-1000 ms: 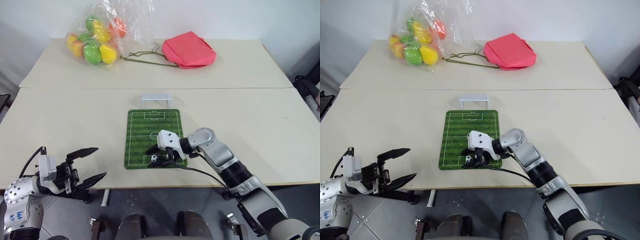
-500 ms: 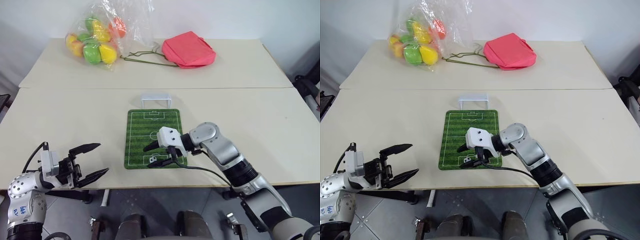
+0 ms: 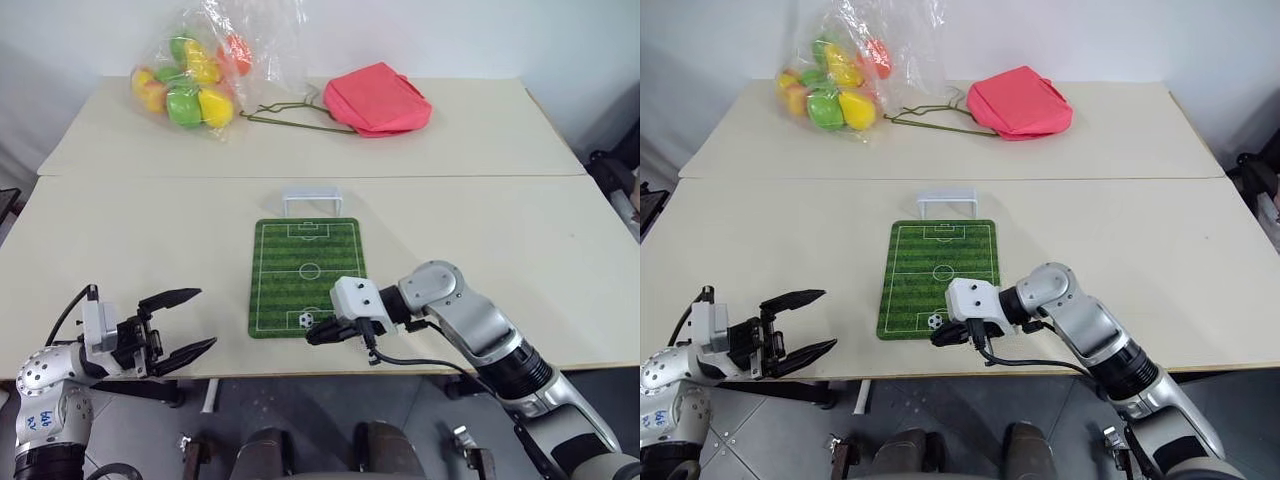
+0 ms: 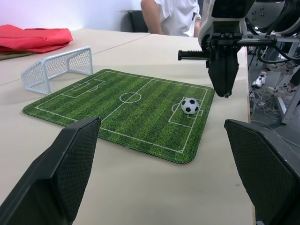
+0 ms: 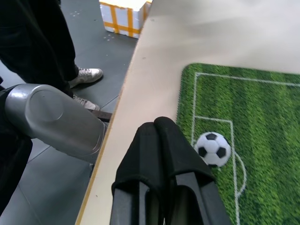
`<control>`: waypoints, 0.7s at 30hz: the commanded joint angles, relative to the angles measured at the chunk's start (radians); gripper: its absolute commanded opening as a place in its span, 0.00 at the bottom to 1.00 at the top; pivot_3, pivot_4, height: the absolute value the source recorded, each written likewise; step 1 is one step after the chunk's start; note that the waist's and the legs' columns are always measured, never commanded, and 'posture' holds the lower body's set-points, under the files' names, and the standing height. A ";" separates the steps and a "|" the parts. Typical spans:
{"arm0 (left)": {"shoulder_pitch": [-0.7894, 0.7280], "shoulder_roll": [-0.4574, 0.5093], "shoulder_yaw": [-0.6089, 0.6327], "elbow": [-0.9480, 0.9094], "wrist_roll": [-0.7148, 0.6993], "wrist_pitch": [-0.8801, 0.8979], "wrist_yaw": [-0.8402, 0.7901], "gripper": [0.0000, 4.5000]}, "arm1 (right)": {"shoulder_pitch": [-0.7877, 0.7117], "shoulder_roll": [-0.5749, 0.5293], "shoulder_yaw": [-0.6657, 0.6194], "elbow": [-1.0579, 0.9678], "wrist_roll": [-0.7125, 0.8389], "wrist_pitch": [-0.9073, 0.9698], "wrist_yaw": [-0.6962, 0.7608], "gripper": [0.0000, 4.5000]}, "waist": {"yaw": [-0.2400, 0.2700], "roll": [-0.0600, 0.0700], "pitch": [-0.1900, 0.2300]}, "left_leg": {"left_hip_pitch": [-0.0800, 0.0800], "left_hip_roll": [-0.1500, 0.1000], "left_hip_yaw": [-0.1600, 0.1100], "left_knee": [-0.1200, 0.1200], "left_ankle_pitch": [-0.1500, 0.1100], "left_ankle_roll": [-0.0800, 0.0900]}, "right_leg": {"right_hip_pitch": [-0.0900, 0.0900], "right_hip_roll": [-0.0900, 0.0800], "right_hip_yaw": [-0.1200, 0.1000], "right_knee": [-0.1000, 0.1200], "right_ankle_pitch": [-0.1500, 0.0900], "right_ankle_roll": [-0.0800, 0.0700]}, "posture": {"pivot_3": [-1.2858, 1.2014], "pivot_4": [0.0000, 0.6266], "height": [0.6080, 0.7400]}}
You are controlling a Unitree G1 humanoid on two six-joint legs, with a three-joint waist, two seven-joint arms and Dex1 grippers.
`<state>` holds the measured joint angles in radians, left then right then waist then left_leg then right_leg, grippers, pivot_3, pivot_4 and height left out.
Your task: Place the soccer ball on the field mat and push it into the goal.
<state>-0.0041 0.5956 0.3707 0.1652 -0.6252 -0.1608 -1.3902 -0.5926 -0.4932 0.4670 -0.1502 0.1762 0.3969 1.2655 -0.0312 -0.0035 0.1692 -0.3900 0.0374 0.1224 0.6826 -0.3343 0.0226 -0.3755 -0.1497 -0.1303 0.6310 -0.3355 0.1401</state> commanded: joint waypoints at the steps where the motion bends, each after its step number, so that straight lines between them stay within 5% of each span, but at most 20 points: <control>1: 0.012 0.013 0.008 -0.037 -0.019 0.007 -0.007 1.00 | 0.010 0.022 0.019 0.020 -0.009 -0.003 -0.019 0.01 | 0.001 0.000 0.000 | 0.000 0.000 0.000 0.000 0.000 0.000 | 0.000 0.000 0.000 0.000 0.000 0.000 | 0.52 0.24 1.00; 12: -0.018 0.024 0.014 -0.015 -0.009 0.003 0.000 1.00 | -0.186 0.177 -0.066 0.436 -0.080 -0.137 -0.187 0.01 | -0.003 0.000 0.000 | 0.000 0.000 0.000 0.000 0.000 0.000 | 0.000 0.000 0.000 0.000 0.000 0.000 | 0.52 0.24 1.00; 21: -0.103 0.041 0.022 0.066 0.004 -0.021 0.001 1.00 | -0.405 0.147 -0.279 0.648 -0.064 -0.204 -0.318 0.01 | -0.006 0.000 0.000 | 0.000 0.000 -0.001 -0.001 0.000 0.000 | 0.000 0.000 -0.001 0.001 0.000 0.000 | 0.52 0.24 1.00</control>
<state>-0.1037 0.6265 0.3753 0.2207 -0.6224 -0.1662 -1.3886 -0.9905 -0.3465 0.2125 0.4947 0.0995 0.2143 0.9551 -0.0377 -0.0030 0.1695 -0.3901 0.0372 0.1217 0.6816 -0.3343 0.0224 -0.3759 -0.1497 -0.1310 0.6319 -0.3355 0.1401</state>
